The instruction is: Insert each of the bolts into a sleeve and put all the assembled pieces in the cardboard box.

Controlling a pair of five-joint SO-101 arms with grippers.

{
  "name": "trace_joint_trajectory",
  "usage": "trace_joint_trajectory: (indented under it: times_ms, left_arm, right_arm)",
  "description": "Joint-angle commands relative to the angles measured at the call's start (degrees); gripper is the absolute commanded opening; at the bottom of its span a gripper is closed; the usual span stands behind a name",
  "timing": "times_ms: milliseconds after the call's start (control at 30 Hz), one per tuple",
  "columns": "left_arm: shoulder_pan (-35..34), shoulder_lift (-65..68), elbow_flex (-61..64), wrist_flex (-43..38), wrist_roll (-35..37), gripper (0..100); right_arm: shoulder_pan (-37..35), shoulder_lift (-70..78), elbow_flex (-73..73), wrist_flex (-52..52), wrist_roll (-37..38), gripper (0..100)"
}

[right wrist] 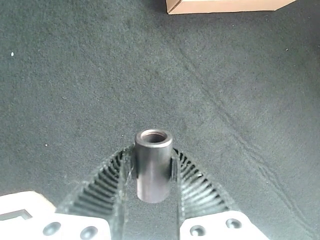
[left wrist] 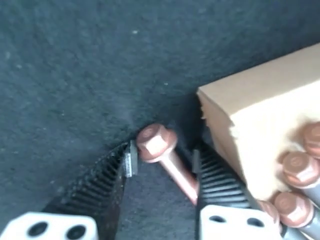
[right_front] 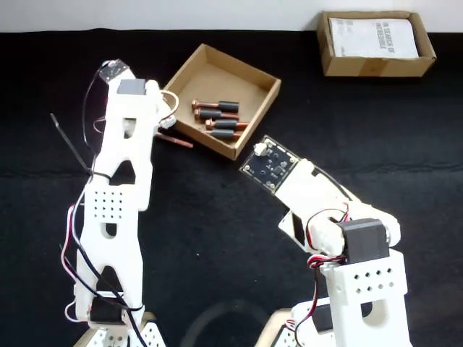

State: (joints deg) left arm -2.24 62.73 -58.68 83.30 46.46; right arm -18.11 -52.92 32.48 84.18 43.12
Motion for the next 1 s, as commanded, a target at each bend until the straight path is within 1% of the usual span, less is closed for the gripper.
trace_joint_trajectory:
  times_ms: [0,33,67,167,200,333,400,467,533,600,700,767,800,867,967]
  left_arm:
    - [3.0,-0.5,-1.0,-0.9,0.1,2]
    - [3.0,-0.9,-1.0,-0.7,0.0,3]
    - [2.9,-1.6,-1.0,-0.7,0.0,1]
    - [2.9,-4.8,-1.0,-0.4,-0.4,1]
    - [2.9,-6.4,-1.0,0.1,-1.5,1]
    - [4.1,-13.4,-3.3,3.6,-8.9,1]
    - [4.9,-17.2,-6.0,6.9,-13.5,1]
    - [6.0,-21.0,-9.1,10.9,-18.8,1]
    - [7.4,-24.7,-12.4,15.4,-23.9,1]
    - [8.6,-28.6,-14.6,18.0,-27.4,1]
    - [8.7,-35.9,-15.6,18.1,-29.5,1]
    - [9.0,-41.7,-15.2,18.2,-29.5,1]
    - [9.6,-44.7,-14.5,18.3,-30.4,1]
    - [10.8,-50.9,-11.3,18.4,-33.1,1]
    - [12.6,-62.1,-1.6,18.4,-36.0,1]
  right_arm:
    - [0.5,-1.3,0.0,-0.8,-0.7,0.9]
    - [0.5,-1.3,-0.2,-0.9,-0.7,0.9]
    - [0.5,-1.3,-0.3,-1.0,-0.7,0.9]
    - [0.6,-1.3,-0.4,-3.5,-0.8,0.9]
    - [0.6,-1.3,-0.2,-4.7,-0.8,0.9]
    - [0.4,-0.9,0.1,-10.7,-0.8,0.9]
    - [0.4,0.3,0.1,-13.5,-0.8,0.9]
    - [0.4,2.0,-0.3,-13.8,-1.8,0.8]
    - [0.4,2.6,-1.2,-13.5,-9.6,0.8]
    - [0.2,2.7,-3.1,-13.5,-16.4,0.8]
    - [-2.1,2.6,-4.9,-13.9,-24.2,0.8]
    - [-3.9,1.7,-6.4,-13.8,-31.1,0.8]
    - [-5.2,0.5,-6.8,-13.8,-34.7,0.8]
    - [-8.7,-2.7,-6.6,-13.8,-39.4,0.8]
    - [-15.1,-7.9,-3.8,-13.8,-41.7,0.8]
